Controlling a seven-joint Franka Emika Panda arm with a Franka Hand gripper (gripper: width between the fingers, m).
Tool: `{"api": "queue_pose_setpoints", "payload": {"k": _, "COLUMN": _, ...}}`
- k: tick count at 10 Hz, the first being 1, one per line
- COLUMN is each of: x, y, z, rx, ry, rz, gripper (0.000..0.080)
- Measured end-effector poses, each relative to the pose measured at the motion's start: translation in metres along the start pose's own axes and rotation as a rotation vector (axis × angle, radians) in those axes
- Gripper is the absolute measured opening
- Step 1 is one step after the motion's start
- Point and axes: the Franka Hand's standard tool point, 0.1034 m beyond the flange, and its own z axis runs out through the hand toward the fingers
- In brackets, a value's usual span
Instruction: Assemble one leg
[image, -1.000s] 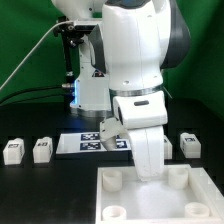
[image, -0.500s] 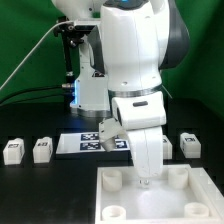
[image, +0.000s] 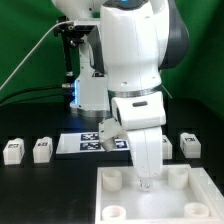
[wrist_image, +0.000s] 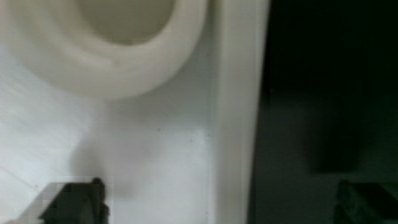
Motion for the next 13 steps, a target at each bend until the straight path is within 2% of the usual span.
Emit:
{"api": "queue_pose_setpoints", "payload": {"k": 4, "x": 0.001, "y": 0.000, "z": -0.002, "rx": -0.003, "ry": 0.000, "rz": 0.028, "gripper": 0.0649}}
{"api": "queue_pose_setpoints", "payload": {"k": 6, "x": 0.014, "y": -0.003, "z": -0.029, "rx": -0.035, "ry": -0.011, "rz": 0.186, "gripper": 0.0649}}
{"api": "queue_pose_setpoints", "payload": {"k": 7, "x": 0.031, "y": -0.007, "z": -0.043, "rx": -0.044, "ry": -0.013, "rz": 0.324, "gripper": 0.0649}}
{"api": "queue_pose_setpoints", "payload": {"k": 8, "x": 0.052, "y": -0.010, "z": -0.054, "rx": -0.044, "ry": -0.014, "rz": 0.481, "gripper": 0.0649}}
{"api": "queue_pose_setpoints", "payload": {"k": 9, "x": 0.078, "y": -0.012, "z": -0.062, "rx": -0.058, "ry": -0.001, "rz": 0.620, "gripper": 0.0649}}
{"api": "queue_pose_setpoints", "payload": {"k": 10, "x": 0.102, "y": -0.022, "z": -0.056, "rx": -0.053, "ry": 0.009, "rz": 0.770, "gripper": 0.0649}}
{"api": "queue_pose_setpoints", "payload": {"k": 11, "x": 0.121, "y": -0.025, "z": -0.056, "rx": -0.050, "ry": 0.020, "rz": 0.921, "gripper": 0.0649}}
{"api": "queue_pose_setpoints", "payload": {"k": 12, "x": 0.137, "y": -0.026, "z": -0.057, "rx": -0.055, "ry": 0.042, "rz": 1.020, "gripper": 0.0649}}
{"api": "queue_pose_setpoints", "payload": {"k": 13, "x": 0.128, "y": -0.024, "z": -0.049, "rx": -0.071, "ry": 0.082, "rz": 1.064, "gripper": 0.0649}}
